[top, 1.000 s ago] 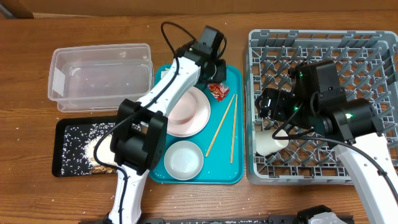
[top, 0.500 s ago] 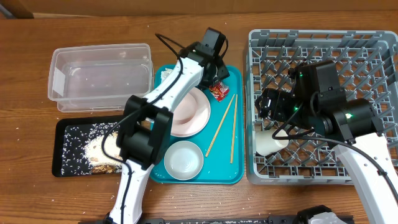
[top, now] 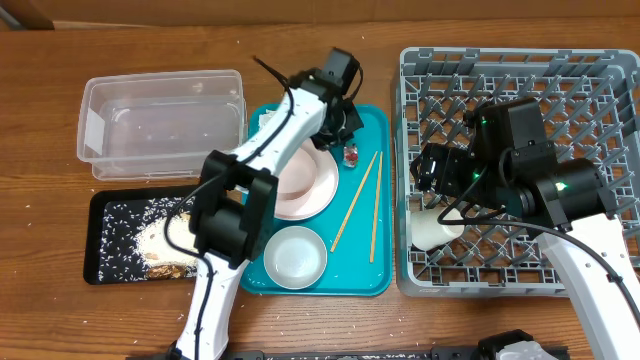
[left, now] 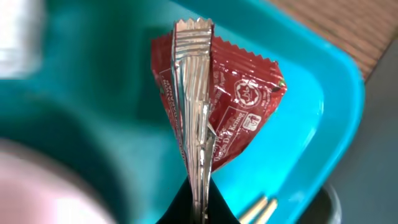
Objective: Sort waste into correct bins and load items into the dishwasher
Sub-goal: 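Grasp the red wrapper with the left gripper and drop it in the clear bin, then grasp the tissue with the left gripper and drop it in the clear bin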
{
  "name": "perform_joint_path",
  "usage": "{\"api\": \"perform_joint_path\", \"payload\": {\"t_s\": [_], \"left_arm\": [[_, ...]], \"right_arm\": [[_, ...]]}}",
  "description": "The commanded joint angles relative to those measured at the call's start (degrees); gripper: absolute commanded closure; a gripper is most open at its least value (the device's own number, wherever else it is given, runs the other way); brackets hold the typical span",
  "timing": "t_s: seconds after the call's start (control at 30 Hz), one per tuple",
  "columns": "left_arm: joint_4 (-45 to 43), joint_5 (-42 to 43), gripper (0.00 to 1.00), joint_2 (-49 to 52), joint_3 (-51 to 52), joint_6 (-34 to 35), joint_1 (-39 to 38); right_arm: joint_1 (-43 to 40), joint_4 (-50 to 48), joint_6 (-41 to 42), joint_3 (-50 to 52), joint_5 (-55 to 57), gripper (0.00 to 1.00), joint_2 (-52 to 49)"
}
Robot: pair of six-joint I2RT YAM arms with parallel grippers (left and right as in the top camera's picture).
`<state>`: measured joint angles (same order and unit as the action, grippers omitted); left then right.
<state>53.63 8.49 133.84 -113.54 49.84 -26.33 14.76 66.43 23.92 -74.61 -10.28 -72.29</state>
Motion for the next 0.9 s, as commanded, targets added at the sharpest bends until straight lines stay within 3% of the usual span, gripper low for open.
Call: {"api": "perform_joint_path", "payload": {"t_s": [0.0,0.2,0.33,0.37,0.5,0.6,0.73,0.87], "left_arm": [[5.09,-5.44,0.96,-8.52,-6.14,-7.87,3.43],[15.30,-17.70,0.96,-16.00,-7.80,-12.35,12.66],[17.84,-19.30,0.96,-15.85,-7.48,-14.34,19.37],[18.27,-18.99,0.92,-15.15,-7.32,-14.64,20.52],[18.43,-15.96,0.55,-12.17,-7.32,-20.65,22.64],[16.72,-12.68,0.45,-12.46,-7.58,-23.28,22.49],[11.63,-4.70,0.38,-12.39,-7.58,-31.78,19.34],[8.07,-7.85,0.29,-9.11,-7.54,-40.50,13.79]], "right_arm": [[0.39,-0.17,-0.35,-1.09,-0.28,0.08,0.11],[0.39,-0.15,-0.35,-1.09,-0.28,0.08,0.11],[0.39,-0.15,-0.33,-1.09,-0.28,0.08,0.09],[0.39,-0.15,-0.33,-1.09,-0.28,0.08,0.09],[0.39,-0.15,-0.35,-1.09,-0.28,0.08,0.09],[0.39,-0.20,-0.33,-1.09,-0.28,0.08,0.09],[0.39,-0.22,-0.33,-1.09,-0.28,0.07,0.09],[0.39,-0.22,-0.35,-1.09,-0.26,0.07,0.09]]}}
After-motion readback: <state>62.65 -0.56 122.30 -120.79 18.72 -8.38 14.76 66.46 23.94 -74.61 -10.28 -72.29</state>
